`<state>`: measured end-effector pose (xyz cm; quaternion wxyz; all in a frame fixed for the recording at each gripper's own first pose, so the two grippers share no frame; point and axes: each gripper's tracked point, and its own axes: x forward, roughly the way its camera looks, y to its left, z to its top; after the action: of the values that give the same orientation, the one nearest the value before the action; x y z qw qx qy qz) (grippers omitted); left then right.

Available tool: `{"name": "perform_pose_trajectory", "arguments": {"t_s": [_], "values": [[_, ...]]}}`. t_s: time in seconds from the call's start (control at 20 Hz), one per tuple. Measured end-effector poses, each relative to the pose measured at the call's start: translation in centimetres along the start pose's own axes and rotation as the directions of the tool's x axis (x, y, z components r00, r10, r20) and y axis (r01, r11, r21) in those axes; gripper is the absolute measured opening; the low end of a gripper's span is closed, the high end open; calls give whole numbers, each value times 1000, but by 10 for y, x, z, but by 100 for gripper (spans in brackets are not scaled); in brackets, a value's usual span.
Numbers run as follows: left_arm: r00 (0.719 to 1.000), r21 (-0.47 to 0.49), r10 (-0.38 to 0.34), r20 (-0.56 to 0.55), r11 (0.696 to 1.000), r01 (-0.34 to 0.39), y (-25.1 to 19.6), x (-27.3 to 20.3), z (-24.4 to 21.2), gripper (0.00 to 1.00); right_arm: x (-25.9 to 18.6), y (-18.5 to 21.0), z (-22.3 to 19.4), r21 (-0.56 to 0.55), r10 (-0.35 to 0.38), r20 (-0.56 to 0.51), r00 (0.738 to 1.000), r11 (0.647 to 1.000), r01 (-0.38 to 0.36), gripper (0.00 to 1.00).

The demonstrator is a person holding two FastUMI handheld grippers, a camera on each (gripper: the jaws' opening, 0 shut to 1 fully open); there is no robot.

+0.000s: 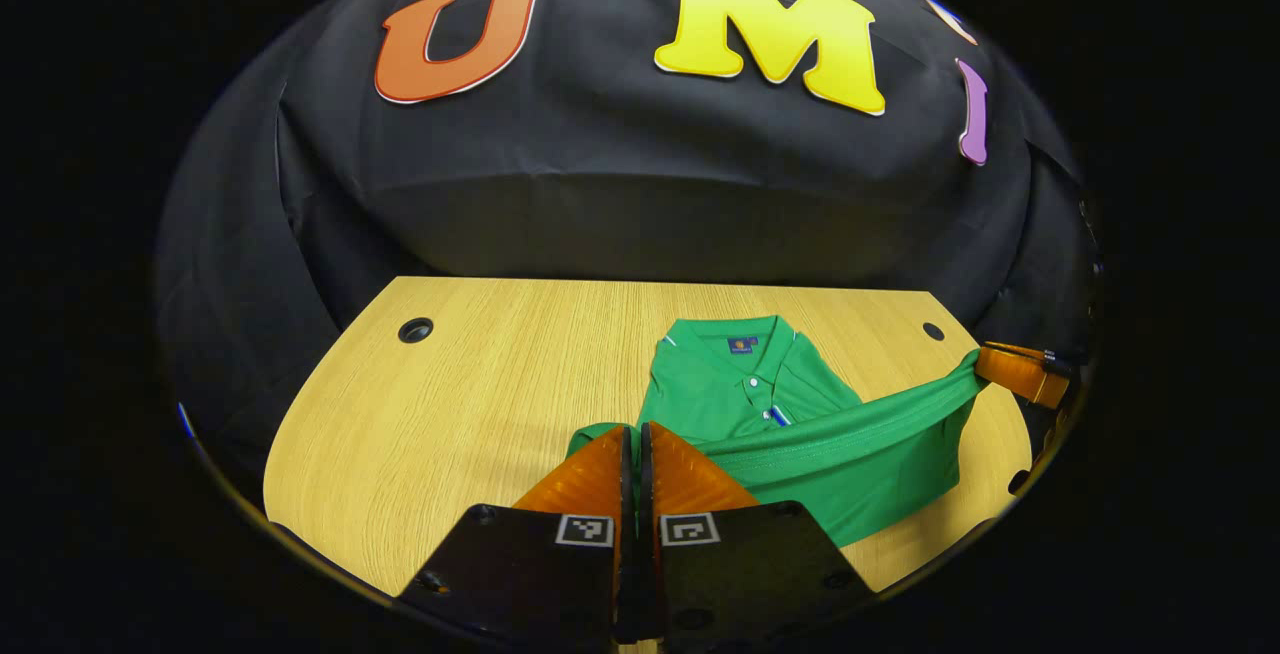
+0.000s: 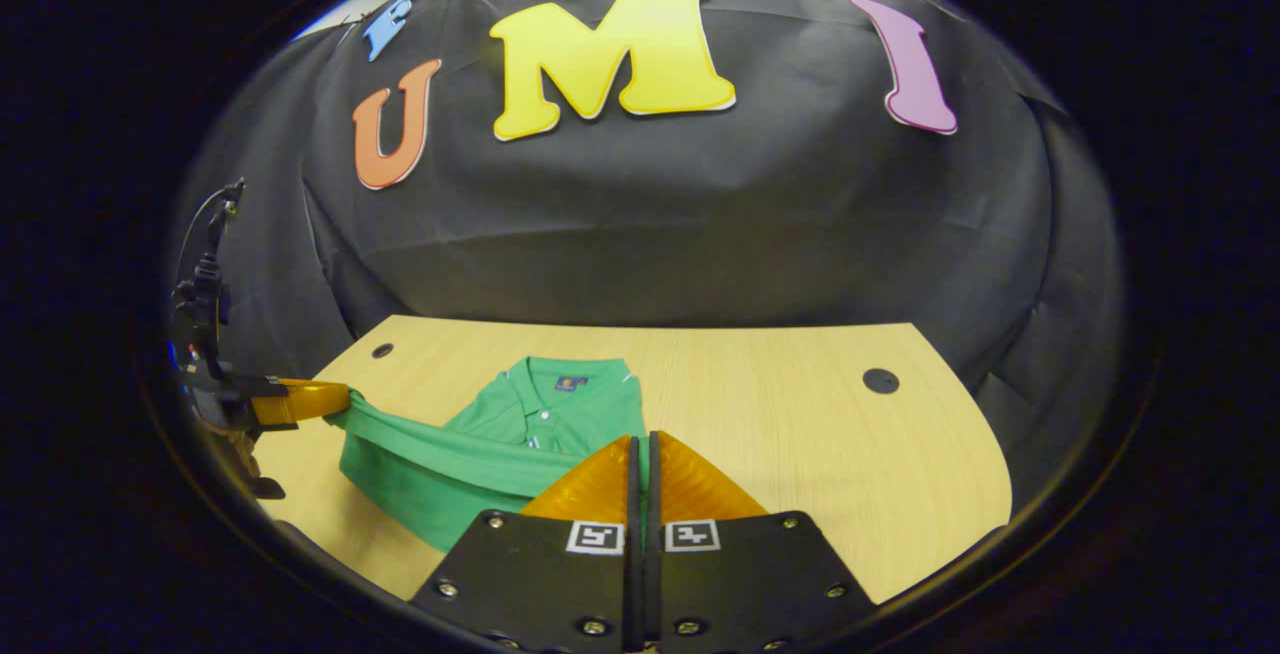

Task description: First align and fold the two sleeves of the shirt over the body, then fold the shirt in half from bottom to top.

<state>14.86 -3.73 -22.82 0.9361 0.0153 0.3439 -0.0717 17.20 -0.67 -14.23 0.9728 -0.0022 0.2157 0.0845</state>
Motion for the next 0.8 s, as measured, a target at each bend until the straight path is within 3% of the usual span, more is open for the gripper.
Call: {"name": "perform_pose_trajectory", "arguments": {"t_s": [0.5,0.8], "values": [[998,-29,25,50,999,-23,6,67,54,3,75,-11,50,1,-1,45,999,1000,1,1],[997,4,29,76,1000,-29,7,93,69,3,104,-14,59,5,-5,52,999,1000,5,1]]}}
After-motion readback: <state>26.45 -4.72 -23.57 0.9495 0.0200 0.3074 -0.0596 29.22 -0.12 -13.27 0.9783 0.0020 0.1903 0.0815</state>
